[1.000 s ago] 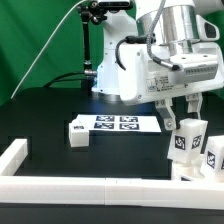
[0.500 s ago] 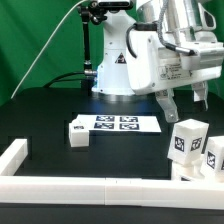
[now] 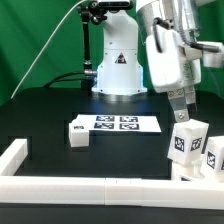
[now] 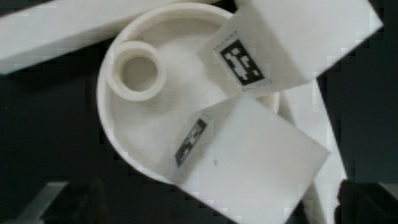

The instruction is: Assemble stool

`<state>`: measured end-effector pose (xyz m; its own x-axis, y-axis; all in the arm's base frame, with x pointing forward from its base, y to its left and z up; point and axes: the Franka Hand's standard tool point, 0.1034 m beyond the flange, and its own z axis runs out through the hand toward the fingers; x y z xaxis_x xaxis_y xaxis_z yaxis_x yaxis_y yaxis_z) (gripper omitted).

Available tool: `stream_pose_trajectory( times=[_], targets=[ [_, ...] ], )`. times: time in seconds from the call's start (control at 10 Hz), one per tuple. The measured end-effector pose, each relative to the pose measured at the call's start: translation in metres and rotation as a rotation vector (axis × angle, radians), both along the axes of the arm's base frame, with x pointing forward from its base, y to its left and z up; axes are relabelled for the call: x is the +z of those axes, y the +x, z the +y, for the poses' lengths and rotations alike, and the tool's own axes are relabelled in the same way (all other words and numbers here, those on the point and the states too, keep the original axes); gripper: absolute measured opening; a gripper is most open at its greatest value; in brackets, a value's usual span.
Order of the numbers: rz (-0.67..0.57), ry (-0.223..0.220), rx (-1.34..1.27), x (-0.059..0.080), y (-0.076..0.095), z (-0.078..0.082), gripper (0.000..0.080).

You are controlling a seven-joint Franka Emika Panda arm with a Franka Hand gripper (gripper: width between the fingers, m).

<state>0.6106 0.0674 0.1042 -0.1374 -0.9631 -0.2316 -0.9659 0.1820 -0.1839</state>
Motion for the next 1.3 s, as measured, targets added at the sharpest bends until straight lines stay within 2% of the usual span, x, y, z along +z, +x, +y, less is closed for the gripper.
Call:
stream_pose_trajectory(
  times=[0.1, 0.3, 0.6, 0.7, 0.9, 1.0, 1.1, 1.3],
  targets=[
    [-0.029, -0.053, 0.170, 0.0016, 0.0021, 0.0024, 0.0649],
    [-0.053, -0.081, 0.340, 0.0022, 0.0021, 0.0088, 0.0649],
    [-0.087, -0.120, 0.504, 0.0019, 0.0024, 0.0066, 0.0649],
    [-0.103, -0.149, 0.607, 0.0019, 0.0025, 0.0063, 0.0649],
    [-0.137, -0.255, 0.888, 0.0022, 0.0044, 0.0078, 0.0649],
    [-0.158, -0.293, 1.022, 0.0020, 0.0056, 0.0064, 0.0649],
    [-0.178, -0.323, 1.155, 0.0023, 0.0064, 0.0044, 0.0649],
    [-0.199, -0.351, 1.298, 0.0013, 0.0057, 0.0007, 0.0649]
  ],
)
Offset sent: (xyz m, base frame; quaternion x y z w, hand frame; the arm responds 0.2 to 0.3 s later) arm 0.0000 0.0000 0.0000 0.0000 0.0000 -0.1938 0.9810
